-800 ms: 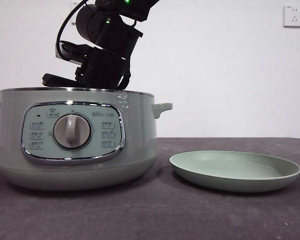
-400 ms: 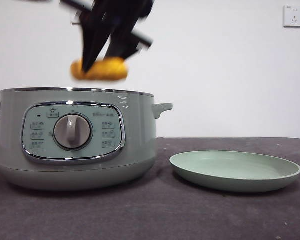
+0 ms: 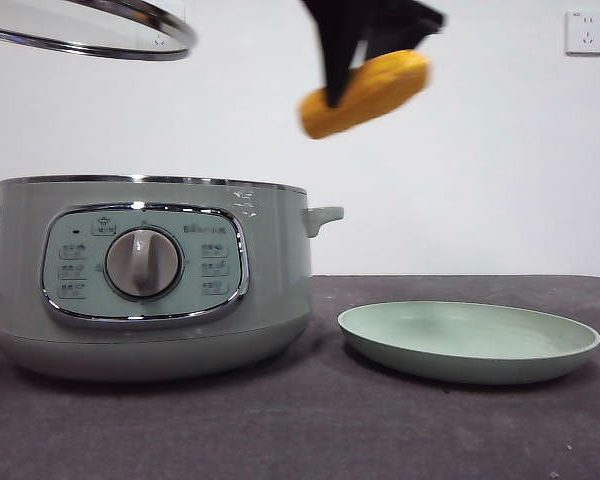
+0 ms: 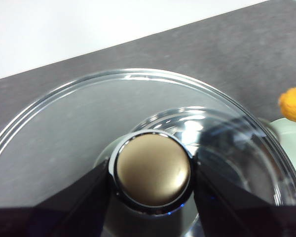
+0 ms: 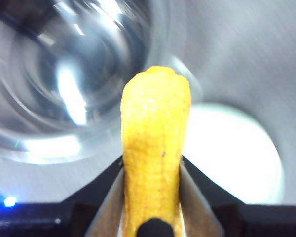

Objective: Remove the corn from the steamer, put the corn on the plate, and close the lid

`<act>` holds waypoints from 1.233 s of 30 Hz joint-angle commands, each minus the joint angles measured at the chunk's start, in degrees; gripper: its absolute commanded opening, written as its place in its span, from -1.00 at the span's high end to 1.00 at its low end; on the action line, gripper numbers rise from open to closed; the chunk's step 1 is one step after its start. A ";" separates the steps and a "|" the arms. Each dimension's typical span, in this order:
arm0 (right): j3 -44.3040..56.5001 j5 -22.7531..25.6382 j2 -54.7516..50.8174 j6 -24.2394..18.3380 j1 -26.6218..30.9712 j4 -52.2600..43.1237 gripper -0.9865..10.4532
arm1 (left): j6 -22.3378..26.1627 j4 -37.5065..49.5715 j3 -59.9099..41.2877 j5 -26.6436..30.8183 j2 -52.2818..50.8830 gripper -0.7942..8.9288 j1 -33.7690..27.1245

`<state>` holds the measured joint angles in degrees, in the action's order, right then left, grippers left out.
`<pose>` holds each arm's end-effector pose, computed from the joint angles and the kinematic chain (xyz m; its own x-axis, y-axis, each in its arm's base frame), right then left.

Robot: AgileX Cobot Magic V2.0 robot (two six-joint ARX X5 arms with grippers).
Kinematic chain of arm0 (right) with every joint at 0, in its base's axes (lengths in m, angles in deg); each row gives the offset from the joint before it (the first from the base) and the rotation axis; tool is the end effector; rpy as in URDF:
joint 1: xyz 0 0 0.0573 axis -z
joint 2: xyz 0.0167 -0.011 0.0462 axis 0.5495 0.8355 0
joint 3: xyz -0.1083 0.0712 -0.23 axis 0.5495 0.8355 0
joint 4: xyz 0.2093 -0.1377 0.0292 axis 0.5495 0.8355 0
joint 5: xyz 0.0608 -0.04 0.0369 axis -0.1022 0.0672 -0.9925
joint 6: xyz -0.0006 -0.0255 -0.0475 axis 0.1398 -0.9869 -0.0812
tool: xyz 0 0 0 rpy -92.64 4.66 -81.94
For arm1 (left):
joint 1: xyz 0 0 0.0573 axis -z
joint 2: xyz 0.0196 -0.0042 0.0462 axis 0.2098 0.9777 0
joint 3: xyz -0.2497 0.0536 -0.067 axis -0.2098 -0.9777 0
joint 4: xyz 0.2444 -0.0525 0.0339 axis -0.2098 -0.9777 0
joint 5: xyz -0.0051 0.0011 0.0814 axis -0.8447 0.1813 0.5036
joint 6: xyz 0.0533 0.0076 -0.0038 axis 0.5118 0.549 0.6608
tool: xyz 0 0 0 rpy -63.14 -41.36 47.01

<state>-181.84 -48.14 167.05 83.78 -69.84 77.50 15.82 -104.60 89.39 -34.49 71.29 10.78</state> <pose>0.2919 0.2158 0.3582 0.2809 0.2026 -0.9381 -0.6398 0.7681 -0.0258 0.1742 -0.0705 0.3903 0.8568 -0.2556 -0.4478 0.3105 0.9491 0.0524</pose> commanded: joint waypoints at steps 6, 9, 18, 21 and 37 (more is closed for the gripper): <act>6.58 1.03 0.68 4.28 8.85 1.49 0.86 | -0.94 4.90 1.05 -3.08 1.95 0.85 0.31; 10.51 1.77 0.68 5.16 10.51 1.49 0.86 | -0.94 4.92 1.05 -3.08 2.03 0.85 0.31; 27.36 1.75 0.68 6.56 10.29 -9.55 0.86 | -0.94 4.96 1.05 -3.04 2.03 0.85 0.31; 32.52 2.89 0.68 6.84 9.22 -16.92 0.86 | -0.92 4.98 1.05 -3.04 2.03 0.85 0.31; 42.40 7.58 0.68 8.74 5.97 -37.90 0.40 | -0.92 4.98 1.05 -2.99 2.03 0.85 0.28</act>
<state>-140.75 -40.27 166.90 91.67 -63.74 39.07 15.23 -102.53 89.39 -37.66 73.98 10.94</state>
